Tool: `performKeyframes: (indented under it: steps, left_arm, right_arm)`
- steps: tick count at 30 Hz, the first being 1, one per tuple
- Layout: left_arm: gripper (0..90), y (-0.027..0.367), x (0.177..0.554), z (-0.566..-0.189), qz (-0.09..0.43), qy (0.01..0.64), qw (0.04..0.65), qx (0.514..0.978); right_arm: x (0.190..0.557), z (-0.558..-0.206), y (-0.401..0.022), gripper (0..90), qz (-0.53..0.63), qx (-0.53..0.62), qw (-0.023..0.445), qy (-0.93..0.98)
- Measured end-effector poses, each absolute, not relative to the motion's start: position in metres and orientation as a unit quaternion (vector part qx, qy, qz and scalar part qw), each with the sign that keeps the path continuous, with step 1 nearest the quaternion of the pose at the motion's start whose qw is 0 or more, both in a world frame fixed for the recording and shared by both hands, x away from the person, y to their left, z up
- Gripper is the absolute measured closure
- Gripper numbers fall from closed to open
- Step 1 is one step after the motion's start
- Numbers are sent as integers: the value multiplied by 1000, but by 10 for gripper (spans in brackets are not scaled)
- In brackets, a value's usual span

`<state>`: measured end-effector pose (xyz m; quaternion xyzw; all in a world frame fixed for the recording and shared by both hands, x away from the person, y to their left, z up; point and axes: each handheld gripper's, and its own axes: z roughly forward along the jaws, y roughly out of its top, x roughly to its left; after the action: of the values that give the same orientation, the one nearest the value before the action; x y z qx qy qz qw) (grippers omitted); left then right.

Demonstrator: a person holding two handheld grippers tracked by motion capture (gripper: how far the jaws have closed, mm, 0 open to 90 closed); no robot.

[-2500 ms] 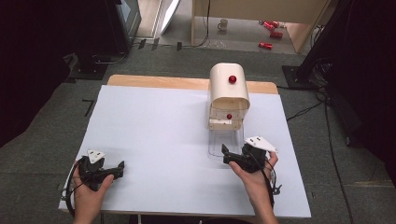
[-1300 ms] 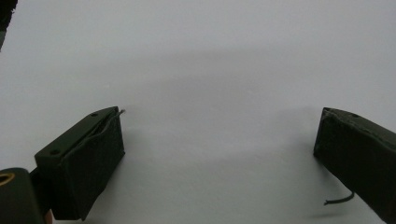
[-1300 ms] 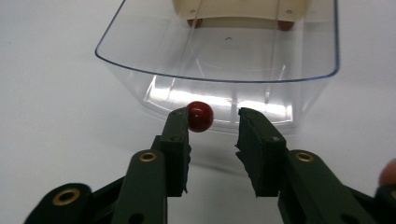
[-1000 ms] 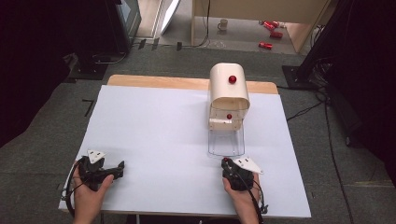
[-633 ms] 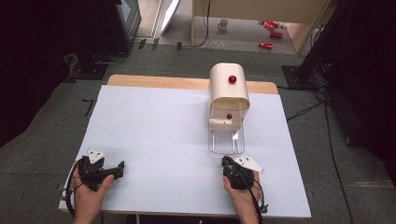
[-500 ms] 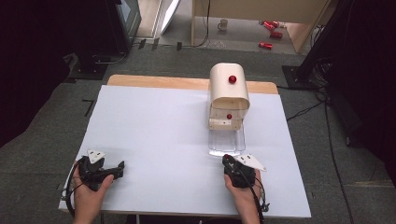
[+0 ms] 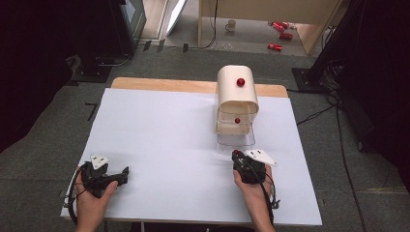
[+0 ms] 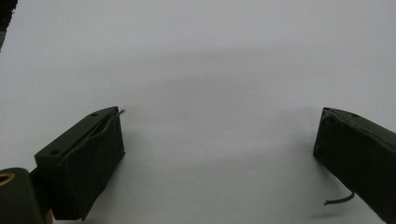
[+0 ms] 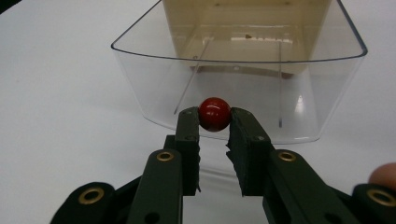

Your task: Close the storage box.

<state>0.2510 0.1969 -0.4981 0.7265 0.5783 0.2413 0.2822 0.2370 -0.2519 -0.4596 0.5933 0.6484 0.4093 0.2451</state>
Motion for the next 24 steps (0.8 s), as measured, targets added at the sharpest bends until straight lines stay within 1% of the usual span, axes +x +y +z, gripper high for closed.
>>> performKeyframes:
  steps: [15,24]
  left_arm:
    - [16,197,251,-498,241,578,283,726]
    - [16,197,251,-498,241,578,282,726]
  right_arm:
    - [267,-454,-251,752,407,600,249,642]
    - [278,-454,-251,752,405,603,249,641]
